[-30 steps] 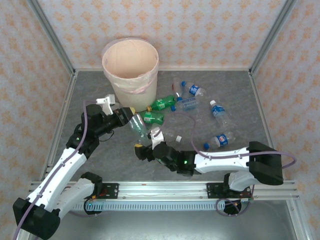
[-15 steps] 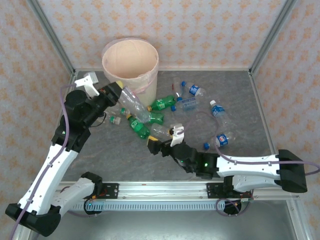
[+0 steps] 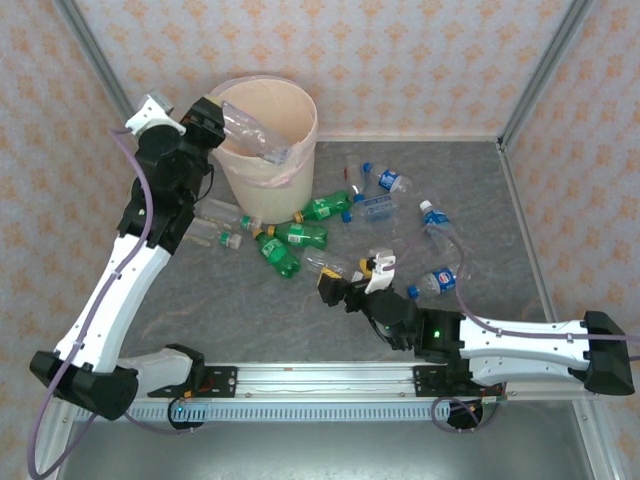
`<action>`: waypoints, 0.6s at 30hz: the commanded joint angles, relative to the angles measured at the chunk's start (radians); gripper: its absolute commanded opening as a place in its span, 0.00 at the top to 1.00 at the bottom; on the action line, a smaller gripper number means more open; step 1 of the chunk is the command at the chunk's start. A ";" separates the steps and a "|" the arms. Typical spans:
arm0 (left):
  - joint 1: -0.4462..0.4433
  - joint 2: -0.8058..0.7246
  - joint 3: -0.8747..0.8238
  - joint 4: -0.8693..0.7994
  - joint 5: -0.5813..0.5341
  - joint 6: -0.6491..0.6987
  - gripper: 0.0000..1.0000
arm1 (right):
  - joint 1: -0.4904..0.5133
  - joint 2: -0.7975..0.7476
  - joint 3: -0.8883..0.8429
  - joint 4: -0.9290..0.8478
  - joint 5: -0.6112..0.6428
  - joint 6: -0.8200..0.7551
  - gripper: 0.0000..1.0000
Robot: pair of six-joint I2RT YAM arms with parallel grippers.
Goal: Put the plastic bottles in the bin
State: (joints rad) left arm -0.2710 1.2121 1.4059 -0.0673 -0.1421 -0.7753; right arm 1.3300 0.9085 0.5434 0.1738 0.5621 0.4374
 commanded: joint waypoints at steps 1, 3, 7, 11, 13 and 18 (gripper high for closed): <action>0.015 0.070 0.088 0.059 -0.132 0.051 0.70 | 0.005 -0.023 -0.006 -0.057 0.051 0.035 0.00; 0.021 0.119 0.126 0.050 -0.160 0.085 0.70 | 0.005 -0.029 -0.004 -0.076 0.056 0.043 0.00; 0.024 0.190 0.167 0.034 -0.196 0.155 0.69 | 0.005 -0.037 -0.005 -0.095 0.063 0.049 0.00; 0.026 0.241 0.183 0.007 -0.203 0.213 0.66 | 0.005 -0.030 -0.002 -0.105 0.080 0.052 0.00; 0.026 0.260 0.191 -0.008 -0.200 0.240 0.64 | 0.005 -0.024 -0.005 -0.103 0.089 0.053 0.00; 0.027 0.322 0.283 -0.129 -0.163 0.283 0.40 | 0.004 -0.032 -0.067 0.009 0.089 -0.009 0.00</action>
State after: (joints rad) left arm -0.2535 1.5238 1.6207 -0.1211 -0.3103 -0.5426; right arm 1.3300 0.8871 0.5194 0.1234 0.6071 0.4652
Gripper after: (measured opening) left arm 0.553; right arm 0.997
